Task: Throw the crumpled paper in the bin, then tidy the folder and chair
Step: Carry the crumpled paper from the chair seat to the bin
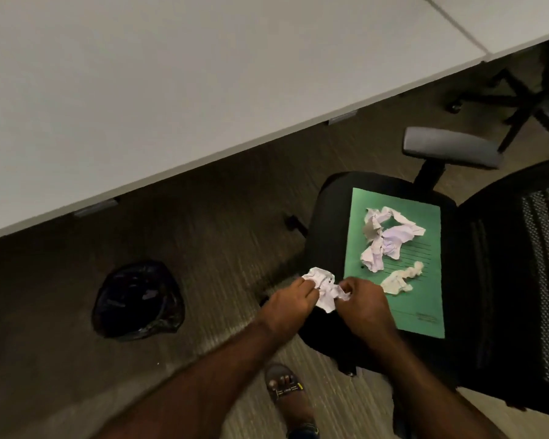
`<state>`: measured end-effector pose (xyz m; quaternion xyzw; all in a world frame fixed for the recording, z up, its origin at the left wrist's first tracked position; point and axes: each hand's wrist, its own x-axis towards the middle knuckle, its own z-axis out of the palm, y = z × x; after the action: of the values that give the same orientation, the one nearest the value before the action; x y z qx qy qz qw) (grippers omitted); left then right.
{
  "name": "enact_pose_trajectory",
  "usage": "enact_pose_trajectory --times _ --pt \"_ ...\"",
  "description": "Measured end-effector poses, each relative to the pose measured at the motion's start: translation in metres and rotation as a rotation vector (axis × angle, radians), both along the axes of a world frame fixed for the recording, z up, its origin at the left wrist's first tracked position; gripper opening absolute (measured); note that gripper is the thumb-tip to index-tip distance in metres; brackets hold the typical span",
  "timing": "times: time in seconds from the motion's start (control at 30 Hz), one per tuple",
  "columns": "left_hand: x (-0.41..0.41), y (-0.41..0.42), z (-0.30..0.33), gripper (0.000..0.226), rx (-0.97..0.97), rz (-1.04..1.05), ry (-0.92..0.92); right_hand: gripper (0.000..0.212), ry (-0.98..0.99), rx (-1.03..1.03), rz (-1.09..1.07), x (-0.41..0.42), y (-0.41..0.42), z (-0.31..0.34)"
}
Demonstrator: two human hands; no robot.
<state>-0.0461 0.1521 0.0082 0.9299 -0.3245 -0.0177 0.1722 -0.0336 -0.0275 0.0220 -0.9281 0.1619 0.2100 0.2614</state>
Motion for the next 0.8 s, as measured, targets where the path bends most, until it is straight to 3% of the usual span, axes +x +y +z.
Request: enact_pose_trajectory --times 0.17,0.27,0.53,0.8 --pt "-0.019 0.090 0.002 0.032 -0.036 0.184 0.009 0.016 -0.004 0.111 0.082 -0.003 0.092 0.004" --pt "-0.032 0.137 0.001 0.012 -0.035 0.265 -0.023 0.020 0.022 0.163 0.133 -0.003 0.142 -0.004" --pt "-0.076 0.269 -0.017 0.035 -0.020 0.484 0.082 0.013 0.078 0.148 0.342 -0.013 0.287 -0.031" --pt "-0.107 0.380 -0.056 0.032 -0.007 0.654 0.155 0.015 0.100 0.174 0.427 -0.025 0.417 -0.071"
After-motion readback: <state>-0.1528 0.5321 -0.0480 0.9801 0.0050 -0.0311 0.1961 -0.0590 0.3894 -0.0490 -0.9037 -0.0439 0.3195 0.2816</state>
